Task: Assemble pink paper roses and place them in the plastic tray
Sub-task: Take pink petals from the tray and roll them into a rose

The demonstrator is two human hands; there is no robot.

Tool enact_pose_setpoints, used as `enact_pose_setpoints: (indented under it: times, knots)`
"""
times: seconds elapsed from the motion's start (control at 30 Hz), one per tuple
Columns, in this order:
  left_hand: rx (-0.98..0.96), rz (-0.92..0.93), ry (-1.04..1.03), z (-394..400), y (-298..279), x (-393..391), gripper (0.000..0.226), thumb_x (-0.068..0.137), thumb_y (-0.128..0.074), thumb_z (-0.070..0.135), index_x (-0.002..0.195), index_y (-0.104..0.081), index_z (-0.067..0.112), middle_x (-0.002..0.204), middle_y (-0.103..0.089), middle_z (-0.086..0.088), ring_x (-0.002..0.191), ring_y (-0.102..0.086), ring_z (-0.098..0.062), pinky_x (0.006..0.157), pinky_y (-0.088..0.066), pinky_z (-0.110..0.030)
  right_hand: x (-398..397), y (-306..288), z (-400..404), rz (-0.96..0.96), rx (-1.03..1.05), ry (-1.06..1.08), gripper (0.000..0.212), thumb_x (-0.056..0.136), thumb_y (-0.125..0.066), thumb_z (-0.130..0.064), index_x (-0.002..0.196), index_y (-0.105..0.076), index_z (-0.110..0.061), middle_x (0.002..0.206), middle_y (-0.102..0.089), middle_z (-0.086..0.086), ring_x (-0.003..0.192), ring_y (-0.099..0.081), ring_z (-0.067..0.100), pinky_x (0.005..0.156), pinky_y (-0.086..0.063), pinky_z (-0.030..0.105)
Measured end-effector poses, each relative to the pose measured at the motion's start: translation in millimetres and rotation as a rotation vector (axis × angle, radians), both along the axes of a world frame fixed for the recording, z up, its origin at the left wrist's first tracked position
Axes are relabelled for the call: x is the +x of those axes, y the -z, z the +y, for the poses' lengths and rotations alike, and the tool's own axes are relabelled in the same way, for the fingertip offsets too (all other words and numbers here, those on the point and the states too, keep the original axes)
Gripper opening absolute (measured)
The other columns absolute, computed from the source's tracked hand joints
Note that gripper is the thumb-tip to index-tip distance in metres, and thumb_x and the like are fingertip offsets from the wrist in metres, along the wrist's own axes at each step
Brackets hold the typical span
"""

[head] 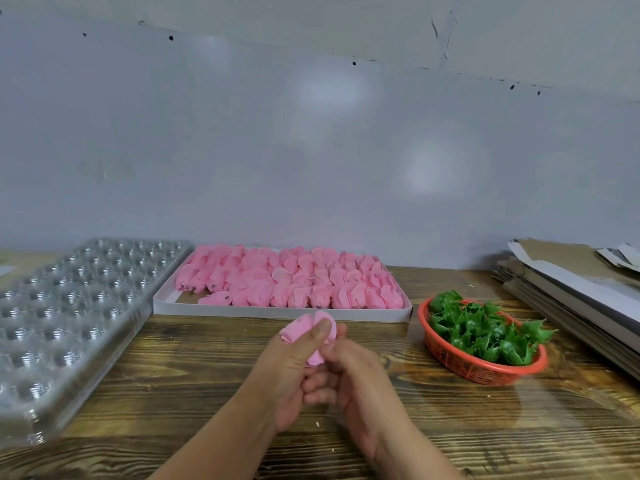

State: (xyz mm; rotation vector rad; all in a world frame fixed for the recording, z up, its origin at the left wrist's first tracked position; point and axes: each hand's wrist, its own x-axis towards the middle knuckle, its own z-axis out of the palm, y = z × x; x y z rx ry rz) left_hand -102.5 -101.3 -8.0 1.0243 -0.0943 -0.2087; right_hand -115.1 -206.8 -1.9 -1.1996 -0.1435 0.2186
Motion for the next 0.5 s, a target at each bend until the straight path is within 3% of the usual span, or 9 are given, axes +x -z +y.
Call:
enact_pose_setpoints:
  times: [0.1,0.17,0.27,0.33,0.4,0.5]
  knots:
    - [0.004,-0.011,-0.073,-0.8,-1.9,2.2,0.056,0.059,-0.075,0.041,0.101,-0.069,0.004,0.07,-0.067,-0.01,0.049,-0.058,-0.013,0.037,-0.035,-0.018,0.4,4.6,2.9,-0.123,-0.05,0.087,0.024,0.069,-0.072,0.0,0.091,-0.061,0.0,0.065,-0.063,0.015,0.057,-0.059,0.02,0.053,-0.053,0.027]
    - [0.016,-0.028,-0.098,-0.7,-1.5,2.3,0.058,0.059,-0.074,0.043,0.102,-0.069,0.004,0.075,-0.069,-0.009,0.055,-0.062,-0.013,0.039,-0.038,-0.018,-0.3,5.2,4.9,-0.108,0.007,0.11,0.023,0.072,-0.07,0.009,0.088,-0.057,-0.001,0.062,-0.064,0.013,0.055,-0.06,0.018,0.052,-0.053,0.025]
    - [0.002,-0.029,-0.081,-1.5,-2.0,0.2,0.055,0.06,-0.074,0.04,0.1,-0.07,0.003,0.079,-0.071,-0.007,0.047,-0.056,-0.008,0.036,-0.038,-0.016,0.6,3.9,3.4,0.009,0.153,0.067,0.016,0.068,-0.069,-0.011,0.079,-0.06,-0.004,0.063,-0.064,0.016,0.051,-0.061,0.019,0.048,-0.053,0.024]
    - [0.031,-0.041,-0.072,-2.8,-3.1,-1.7,0.055,0.059,-0.074,0.04,0.101,-0.071,0.004,0.081,-0.071,-0.006,0.044,-0.051,-0.006,0.036,-0.037,-0.016,2.3,3.6,1.8,0.058,0.167,0.059,0.026,0.071,-0.065,-0.022,0.087,-0.063,-0.001,0.065,-0.064,0.016,0.051,-0.061,0.019,0.048,-0.053,0.025]
    - [0.053,-0.07,-0.055,-3.5,-2.9,-2.2,0.059,0.063,-0.076,0.039,0.108,-0.068,0.002,0.075,-0.071,-0.002,0.043,-0.049,-0.004,0.037,-0.037,-0.016,3.3,2.5,1.0,0.073,0.166,0.079,0.033,0.075,-0.063,-0.025,0.094,-0.063,0.002,0.064,-0.063,0.016,0.049,-0.06,0.018,0.047,-0.052,0.025]
    - [0.068,-0.116,-0.01,-2.9,-1.0,-2.1,0.057,0.065,-0.081,0.038,0.11,-0.069,0.004,0.065,-0.062,0.003,0.044,-0.038,-0.005,0.042,-0.033,-0.019,2.1,3.0,0.5,0.064,0.156,0.125,0.02,0.087,-0.058,-0.021,0.081,-0.062,-0.003,0.057,-0.061,0.013,0.044,-0.058,0.016,0.044,-0.051,0.023]
